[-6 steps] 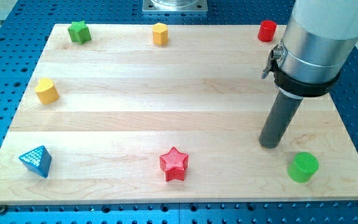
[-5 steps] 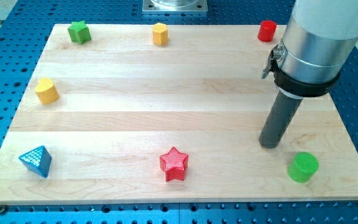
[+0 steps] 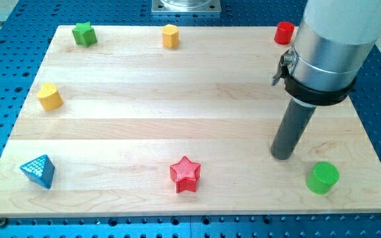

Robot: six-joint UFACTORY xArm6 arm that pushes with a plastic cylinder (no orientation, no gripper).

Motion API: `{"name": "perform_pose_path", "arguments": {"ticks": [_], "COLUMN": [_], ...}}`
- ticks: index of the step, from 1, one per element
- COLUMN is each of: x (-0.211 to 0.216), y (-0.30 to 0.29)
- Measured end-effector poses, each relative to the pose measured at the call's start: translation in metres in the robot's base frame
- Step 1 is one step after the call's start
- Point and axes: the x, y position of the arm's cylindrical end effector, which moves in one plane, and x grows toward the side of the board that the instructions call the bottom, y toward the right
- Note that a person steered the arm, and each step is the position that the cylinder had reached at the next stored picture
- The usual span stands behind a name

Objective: Move the hexagon towards the center of the board

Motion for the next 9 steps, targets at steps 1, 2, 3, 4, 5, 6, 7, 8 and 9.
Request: {"name": "perform_pose_path", "arguments": {"ticks": [1,2,3,4,5,6,7,8,9], "x": [-0.006,-0.073,-0.157,-0.236,-0.274,-0.283,-0.272,-0.275,-0.336], "y": [-0.011,-0.057,-0.113,-0.169,-0.193,-0.193,-0.176,-0.136,-0.139]}}
